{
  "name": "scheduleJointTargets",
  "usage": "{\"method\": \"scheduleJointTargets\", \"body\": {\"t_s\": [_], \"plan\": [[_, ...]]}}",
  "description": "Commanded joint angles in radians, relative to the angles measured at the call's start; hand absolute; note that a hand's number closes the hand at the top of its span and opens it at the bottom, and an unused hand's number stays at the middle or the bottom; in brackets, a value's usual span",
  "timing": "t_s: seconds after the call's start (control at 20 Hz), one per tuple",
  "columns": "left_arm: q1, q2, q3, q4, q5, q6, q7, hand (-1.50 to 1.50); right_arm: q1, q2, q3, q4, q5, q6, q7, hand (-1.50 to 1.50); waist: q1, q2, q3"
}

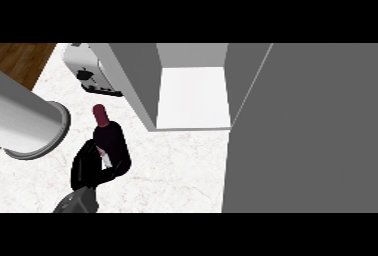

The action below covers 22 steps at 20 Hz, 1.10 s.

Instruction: Pick up the wine, place it into the cabinet and close the cabinet

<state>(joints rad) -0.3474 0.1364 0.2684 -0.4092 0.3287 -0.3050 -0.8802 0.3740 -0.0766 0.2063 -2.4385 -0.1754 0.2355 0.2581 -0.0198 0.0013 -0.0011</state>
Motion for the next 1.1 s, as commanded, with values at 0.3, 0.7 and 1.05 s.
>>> {"method": "scheduleJointTargets", "body": {"t_s": [0.3, 0.7, 1.05], "plan": [[0.021, 0.038, -0.105, 0.012, -0.149, 0.031, -0.14, 1.5, 0.067, -0.021, -0.028, -0.115, -0.096, 0.022, 0.013, -1.5, 0.003, -0.001, 0.001], [0.07, 0.009, -0.203, -0.186, -0.233, 0.186, -0.039, 1.5, -0.006, 0.021, 0.04, -0.14, -0.013, -0.055, 0.091, -1.5, 0.019, -0.005, 0.002], [0.068, -0.014, -0.251, -0.396, -0.259, 0.316, 0.227, 1.5, 0.026, -0.022, -0.051, -0.148, -0.112, -0.005, 0.062, -1.5, 0.017, -0.006, 0.002]]}}
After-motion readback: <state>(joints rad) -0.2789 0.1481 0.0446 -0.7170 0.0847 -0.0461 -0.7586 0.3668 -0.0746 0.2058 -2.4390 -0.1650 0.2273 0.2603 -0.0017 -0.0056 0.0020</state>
